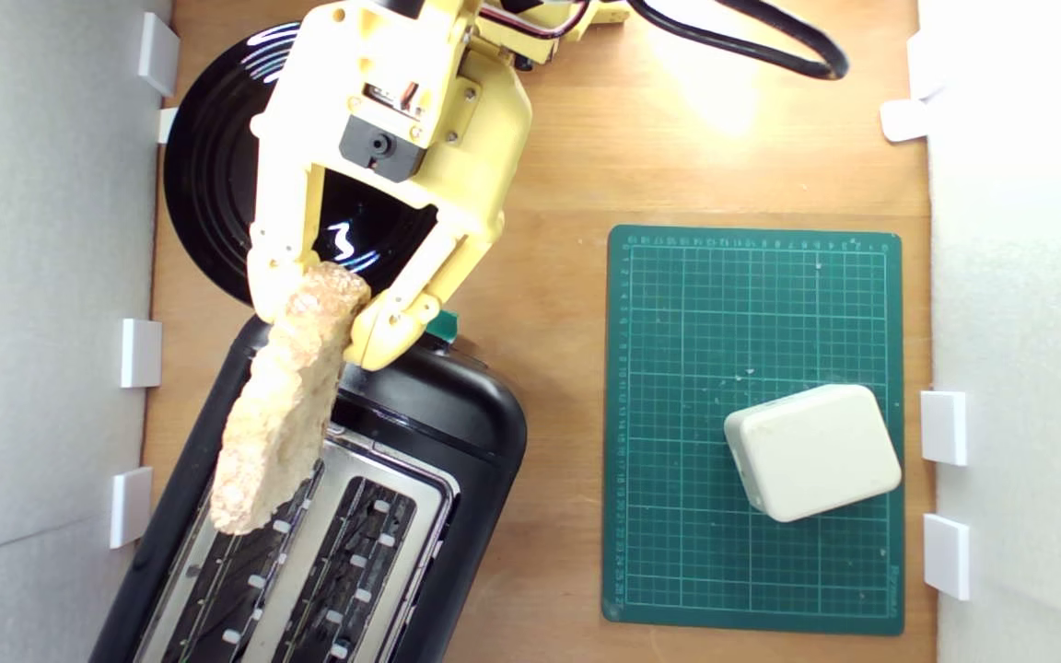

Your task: Pick bread and place in toaster

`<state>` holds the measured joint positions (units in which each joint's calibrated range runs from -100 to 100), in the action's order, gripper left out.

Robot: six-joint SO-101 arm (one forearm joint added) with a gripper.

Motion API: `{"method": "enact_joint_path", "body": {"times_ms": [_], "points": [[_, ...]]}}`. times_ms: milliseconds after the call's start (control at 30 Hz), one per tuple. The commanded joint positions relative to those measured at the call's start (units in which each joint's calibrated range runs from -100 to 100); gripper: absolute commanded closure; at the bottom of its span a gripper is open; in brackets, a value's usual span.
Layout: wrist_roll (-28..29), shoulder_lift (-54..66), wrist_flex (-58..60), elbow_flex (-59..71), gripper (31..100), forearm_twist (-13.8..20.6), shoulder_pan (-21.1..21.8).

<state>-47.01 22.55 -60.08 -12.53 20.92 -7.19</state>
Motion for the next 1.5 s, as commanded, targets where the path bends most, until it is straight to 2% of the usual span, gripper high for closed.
{"method": "enact_joint_path", "body": {"times_ms": [0, 333, 1467], "points": [[-0.25, -0.01, -0.32, -5.49, 79.8, -0.53, -1.19], [-0.15, -3.09, -0.07, -8.94, 79.8, -0.53, -3.37], [2.67, -9.08, 0.27, -8.94, 79.9, -0.53, -3.93]]}}
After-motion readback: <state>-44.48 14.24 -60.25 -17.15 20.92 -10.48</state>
